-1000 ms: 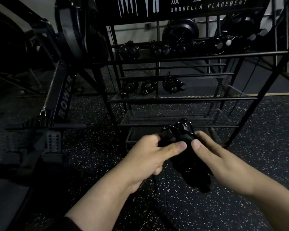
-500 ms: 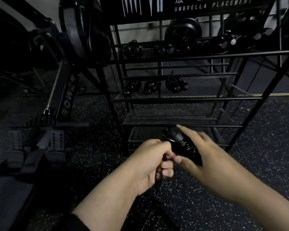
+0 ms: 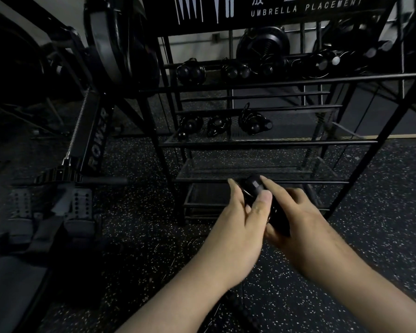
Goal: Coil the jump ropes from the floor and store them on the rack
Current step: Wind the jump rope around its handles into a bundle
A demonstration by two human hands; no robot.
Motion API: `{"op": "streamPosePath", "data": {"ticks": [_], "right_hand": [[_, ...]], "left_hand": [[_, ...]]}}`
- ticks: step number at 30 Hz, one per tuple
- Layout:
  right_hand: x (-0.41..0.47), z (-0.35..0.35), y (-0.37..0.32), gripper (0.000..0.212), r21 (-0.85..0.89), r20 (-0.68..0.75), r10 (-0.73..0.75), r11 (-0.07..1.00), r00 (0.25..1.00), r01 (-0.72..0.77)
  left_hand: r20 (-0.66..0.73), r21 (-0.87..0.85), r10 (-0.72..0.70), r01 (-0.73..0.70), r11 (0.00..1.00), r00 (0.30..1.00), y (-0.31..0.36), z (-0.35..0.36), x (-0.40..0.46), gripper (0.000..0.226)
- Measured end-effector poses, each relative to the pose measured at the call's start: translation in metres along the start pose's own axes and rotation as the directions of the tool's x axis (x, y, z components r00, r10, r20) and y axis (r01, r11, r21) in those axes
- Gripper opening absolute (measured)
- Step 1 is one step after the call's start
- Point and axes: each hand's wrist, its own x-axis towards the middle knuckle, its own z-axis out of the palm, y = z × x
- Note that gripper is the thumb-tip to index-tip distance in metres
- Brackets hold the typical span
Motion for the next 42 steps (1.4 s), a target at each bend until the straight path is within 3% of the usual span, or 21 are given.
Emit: {"op": "streamPosePath", "data": {"ticks": [3,7,11,14,18,21,28,32,37,42], "right_hand": [[-0.002,0.000,-0.001,0.090,0.019,-0.006,0.003,1.000,1.000,-0.003],[-0.004,-0.008,-0.006,0.088,0.053,0.024,0.032,0.998,0.999,-0.034],[-0.006,-0.015,-0.005,0.090,0.036,0.055,0.026,0.999,0.998,-0.028],[-0.009,-0.021,-0.004,0.097,0.031,0.129,0.031,0.999,0.991,-0.035],[-0.012,-0.026,-0.009,0.081,0.111,0.139,-0.004,0.994,0.990,-0.011],[-0.013,-0.030,-0.014,0.078,0.163,0.130,0.000,0.986,0.992,-0.022],[-0.014,-0.031,-0.024,0.082,0.193,0.128,-0.008,0.981,0.992,-0.017],[-0.013,-0.031,-0.027,0.076,0.223,0.086,0.005,0.975,0.996,-0.024],[-0.015,-0.031,-0.029,0.059,0.165,0.057,0.006,0.986,0.998,-0.015],[-0.015,-0.026,-0.027,0.058,0.188,0.026,-0.011,0.982,1.000,0.006]], "left_hand": [[-0.007,0.057,0.114,-0.113,0.992,0.993,-0.004,0.005,-0.001,0.094],[0.061,0.241,0.279,-0.285,0.928,0.958,-0.012,-0.001,0.000,0.074],[0.187,0.430,0.263,-0.320,0.844,0.946,-0.011,-0.009,0.001,0.062],[0.208,0.533,0.331,-0.391,0.750,0.920,-0.013,-0.016,0.007,0.061],[0.018,0.386,0.428,-0.401,0.831,0.904,-0.016,-0.024,0.014,0.054],[-0.119,0.304,0.416,-0.366,0.880,0.901,-0.011,-0.023,0.015,0.046],[-0.296,0.357,0.463,-0.353,0.865,0.835,-0.010,-0.022,0.012,0.045],[-0.324,0.271,0.421,-0.344,0.899,0.847,-0.005,-0.025,0.012,0.042],[-0.326,0.300,0.411,-0.319,0.899,0.851,-0.006,-0.022,0.011,0.042],[-0.359,0.306,0.432,-0.333,0.892,0.827,-0.007,-0.014,0.012,0.024]]}}
